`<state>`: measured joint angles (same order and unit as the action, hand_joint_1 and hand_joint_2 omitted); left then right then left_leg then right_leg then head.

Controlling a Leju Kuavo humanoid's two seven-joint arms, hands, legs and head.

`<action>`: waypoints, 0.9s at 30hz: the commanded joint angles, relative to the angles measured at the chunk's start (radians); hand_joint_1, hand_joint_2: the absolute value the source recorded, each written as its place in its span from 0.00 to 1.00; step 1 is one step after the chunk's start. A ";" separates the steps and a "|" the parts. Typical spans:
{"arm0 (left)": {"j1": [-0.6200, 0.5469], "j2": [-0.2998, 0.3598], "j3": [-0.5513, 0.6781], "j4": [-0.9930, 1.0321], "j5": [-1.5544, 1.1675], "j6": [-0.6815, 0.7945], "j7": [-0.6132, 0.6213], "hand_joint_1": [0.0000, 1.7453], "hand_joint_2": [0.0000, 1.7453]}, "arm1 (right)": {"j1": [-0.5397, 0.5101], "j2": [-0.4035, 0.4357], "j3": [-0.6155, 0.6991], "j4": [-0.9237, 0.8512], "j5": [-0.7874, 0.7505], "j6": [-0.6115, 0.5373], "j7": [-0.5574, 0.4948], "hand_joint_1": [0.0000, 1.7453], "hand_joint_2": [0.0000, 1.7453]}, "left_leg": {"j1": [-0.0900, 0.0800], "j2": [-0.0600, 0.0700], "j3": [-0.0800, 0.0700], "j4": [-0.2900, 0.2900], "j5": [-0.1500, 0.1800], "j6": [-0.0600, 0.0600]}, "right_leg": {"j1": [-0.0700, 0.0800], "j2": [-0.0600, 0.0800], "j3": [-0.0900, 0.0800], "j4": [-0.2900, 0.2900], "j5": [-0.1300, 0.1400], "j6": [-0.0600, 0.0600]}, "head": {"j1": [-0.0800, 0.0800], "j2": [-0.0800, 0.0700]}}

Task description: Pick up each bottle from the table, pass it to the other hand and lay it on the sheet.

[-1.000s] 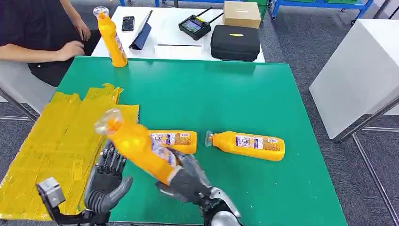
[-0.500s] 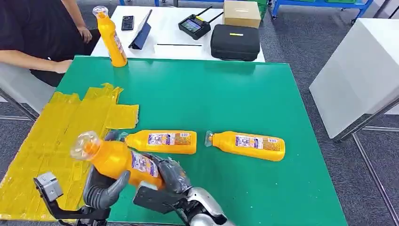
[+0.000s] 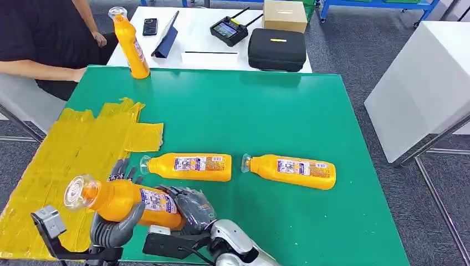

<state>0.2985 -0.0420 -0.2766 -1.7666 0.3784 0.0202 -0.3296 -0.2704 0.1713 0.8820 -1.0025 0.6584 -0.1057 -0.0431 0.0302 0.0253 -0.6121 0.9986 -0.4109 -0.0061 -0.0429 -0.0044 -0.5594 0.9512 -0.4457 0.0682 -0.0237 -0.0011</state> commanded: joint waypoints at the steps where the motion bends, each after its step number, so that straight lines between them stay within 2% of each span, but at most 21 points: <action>1: -0.052 -0.048 0.037 0.011 -0.014 0.009 0.012 0.00 1.00 | 0.006 -0.014 0.135 0.040 0.006 0.021 -0.015 1.00 1.00 | 0.000 -0.003 0.001 -0.001 0.000 0.001 | 0.000 -0.002 0.002 0.000 -0.001 -0.003 | 0.000 0.000; 8: -0.051 -0.053 0.056 0.017 -0.016 0.009 0.013 0.00 1.00 | 0.008 -0.021 0.141 0.025 0.001 0.021 -0.016 1.00 1.00 | 0.000 -0.003 0.002 -0.001 0.000 0.001 | 0.000 -0.002 0.002 -0.001 -0.001 -0.003 | 0.000 0.000; 9: -0.049 -0.058 0.065 0.017 -0.024 0.013 0.014 0.09 1.00 | 0.010 -0.024 0.142 0.019 -0.003 0.020 -0.015 1.00 1.00 | 0.000 -0.003 0.002 -0.001 0.000 0.001 | 0.000 -0.002 0.002 -0.001 -0.001 -0.003 | 0.000 0.000; 10: -0.047 -0.060 0.071 0.017 -0.031 0.012 0.010 0.50 1.00 | 0.010 -0.027 0.143 0.015 -0.005 0.020 -0.014 1.00 1.00 | 0.000 -0.004 0.002 -0.001 0.000 0.001 | 0.000 -0.003 0.003 0.000 -0.001 -0.004 | 0.000 0.000; 11: -0.041 -0.064 0.081 0.016 -0.048 0.016 0.004 1.00 1.00 | 0.014 -0.032 0.137 0.008 -0.009 0.015 -0.008 1.00 1.00 | -0.001 -0.005 0.004 -0.001 -0.001 0.002 | 0.000 -0.003 0.004 0.000 -0.002 -0.006 | 0.000 0.000; 13: -0.013 -0.075 0.099 -0.003 -0.074 0.025 -0.010 1.00 1.00 | 0.043 -0.049 0.091 -0.016 -0.008 -0.001 0.005 1.00 1.00 | 0.000 -0.005 0.003 -0.001 -0.001 0.002 | 0.000 -0.003 0.005 0.000 -0.002 -0.006 | 0.000 0.000; 27: 0.002 -0.084 0.110 -0.012 -0.090 0.030 -0.021 1.00 1.00 | 0.074 -0.050 0.024 -0.035 0.022 -0.011 0.007 1.00 1.00 | 0.000 -0.004 0.002 -0.001 0.000 0.001 | 0.000 -0.003 0.002 -0.001 -0.001 -0.004 | 0.000 0.000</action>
<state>0.3401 -0.1072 -0.2056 -1.7739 0.2926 0.0427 -0.3475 -0.2329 0.1587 0.8892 -1.0326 0.6623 -0.1194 -0.0362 0.0302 0.0255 -0.6124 0.9986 -0.4109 -0.0061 -0.0430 -0.0043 -0.5600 0.9511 -0.4457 0.0681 -0.0240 -0.0011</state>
